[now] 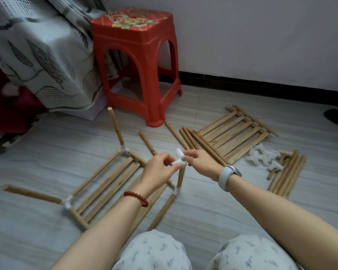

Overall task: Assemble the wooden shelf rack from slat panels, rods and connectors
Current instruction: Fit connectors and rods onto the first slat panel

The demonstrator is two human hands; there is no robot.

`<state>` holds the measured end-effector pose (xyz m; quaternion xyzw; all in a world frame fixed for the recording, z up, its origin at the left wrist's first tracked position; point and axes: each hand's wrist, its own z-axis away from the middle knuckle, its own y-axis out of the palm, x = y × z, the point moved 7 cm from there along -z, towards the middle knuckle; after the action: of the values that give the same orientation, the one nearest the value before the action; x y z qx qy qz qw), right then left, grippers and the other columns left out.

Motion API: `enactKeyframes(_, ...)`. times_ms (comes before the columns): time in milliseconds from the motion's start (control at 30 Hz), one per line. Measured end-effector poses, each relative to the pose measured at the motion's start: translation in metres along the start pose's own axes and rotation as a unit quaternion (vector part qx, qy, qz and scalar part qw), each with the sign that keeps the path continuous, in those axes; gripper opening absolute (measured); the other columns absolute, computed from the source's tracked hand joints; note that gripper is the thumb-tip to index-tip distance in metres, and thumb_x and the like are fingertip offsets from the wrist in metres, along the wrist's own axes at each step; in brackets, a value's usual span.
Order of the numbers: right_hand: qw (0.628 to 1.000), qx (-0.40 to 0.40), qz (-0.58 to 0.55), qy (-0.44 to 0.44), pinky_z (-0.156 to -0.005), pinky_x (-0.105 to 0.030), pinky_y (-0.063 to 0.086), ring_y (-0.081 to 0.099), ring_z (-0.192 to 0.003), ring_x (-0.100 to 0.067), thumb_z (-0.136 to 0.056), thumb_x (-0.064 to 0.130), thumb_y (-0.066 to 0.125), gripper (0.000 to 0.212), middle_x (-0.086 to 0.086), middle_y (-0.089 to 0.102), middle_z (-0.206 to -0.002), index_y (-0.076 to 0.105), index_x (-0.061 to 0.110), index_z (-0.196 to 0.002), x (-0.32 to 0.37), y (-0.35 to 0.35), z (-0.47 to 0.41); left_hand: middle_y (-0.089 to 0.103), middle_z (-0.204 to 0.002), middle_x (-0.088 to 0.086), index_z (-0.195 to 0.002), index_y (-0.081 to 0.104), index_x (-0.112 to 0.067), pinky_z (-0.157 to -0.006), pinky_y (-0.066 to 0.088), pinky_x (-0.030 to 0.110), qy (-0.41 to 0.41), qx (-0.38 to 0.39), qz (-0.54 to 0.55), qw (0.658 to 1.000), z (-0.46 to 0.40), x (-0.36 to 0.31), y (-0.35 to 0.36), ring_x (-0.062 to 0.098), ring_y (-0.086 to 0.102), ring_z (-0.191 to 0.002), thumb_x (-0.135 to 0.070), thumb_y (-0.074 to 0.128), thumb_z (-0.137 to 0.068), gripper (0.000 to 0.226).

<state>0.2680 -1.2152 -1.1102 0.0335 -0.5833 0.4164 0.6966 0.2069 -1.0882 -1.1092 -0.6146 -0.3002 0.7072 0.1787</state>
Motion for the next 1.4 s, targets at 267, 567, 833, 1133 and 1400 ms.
enactKeyframes(267,0.995,0.038,0.087,-0.044,-0.047,-0.019,0.031,0.038,-0.056,-0.013,-0.094,0.005,0.039,0.024,0.001,0.043,-0.062,0.063,0.002,-0.093,0.019,0.007,-0.012,0.047,-0.124,-0.008,-0.137,0.044,-0.018,-0.092,0.040,0.025,0.040,0.003,-0.009,0.999,-0.006,-0.001,-0.003,0.010,0.049,-0.107,-0.032,0.071,-0.081,0.064)
enactKeyframes(567,0.978,0.120,0.164,-0.037,-0.087,-0.035,0.044,0.049,-0.083,-0.014,-0.097,0.007,0.041,0.030,-0.012,0.062,-0.103,0.062,0.007,-0.119,0.021,0.004,-0.014,0.052,-0.096,-0.012,-0.098,0.048,-0.026,-0.074,0.044,0.029,-0.013,-0.067,-0.077,0.995,0.006,-0.005,-0.005,0.009,0.052,-0.090,-0.049,0.077,-0.066,0.049)
enactKeyframes(833,0.995,0.101,-0.006,0.015,-0.080,-0.024,0.048,0.057,-0.096,-0.011,-0.100,0.024,0.041,0.036,0.000,0.059,-0.117,0.049,0.016,-0.135,0.005,-0.002,-0.006,0.046,-0.116,-0.006,-0.125,0.047,-0.019,-0.090,0.044,0.032,0.007,0.021,-0.092,0.995,-0.009,-0.017,-0.014,0.013,0.049,-0.109,-0.048,0.074,-0.073,0.066)
enactKeyframes(1133,0.990,-0.075,0.047,0.112,-0.081,-0.030,0.047,0.060,-0.101,-0.023,-0.099,0.015,0.039,0.033,-0.011,0.063,-0.116,0.057,0.009,-0.126,-0.098,-0.111,0.008,0.045,-0.130,0.003,-0.131,0.049,-0.017,-0.103,0.036,0.039,0.090,0.035,-0.157,0.983,-0.079,-0.104,0.040,0.022,0.041,-0.123,-0.035,0.053,-0.092,0.044)
enactKeyframes(1400,0.945,-0.200,0.108,0.235,-0.088,-0.031,0.045,0.055,-0.114,-0.029,-0.096,0.011,0.043,0.042,-0.015,0.050,-0.135,0.043,0.006,-0.137,-0.280,-0.188,0.017,0.038,-0.141,0.005,-0.140,0.037,-0.017,-0.103,0.036,0.043,0.090,0.199,-0.197,0.956,-0.120,-0.091,0.246,0.026,0.034,-0.129,-0.030,0.047,-0.095,0.047)
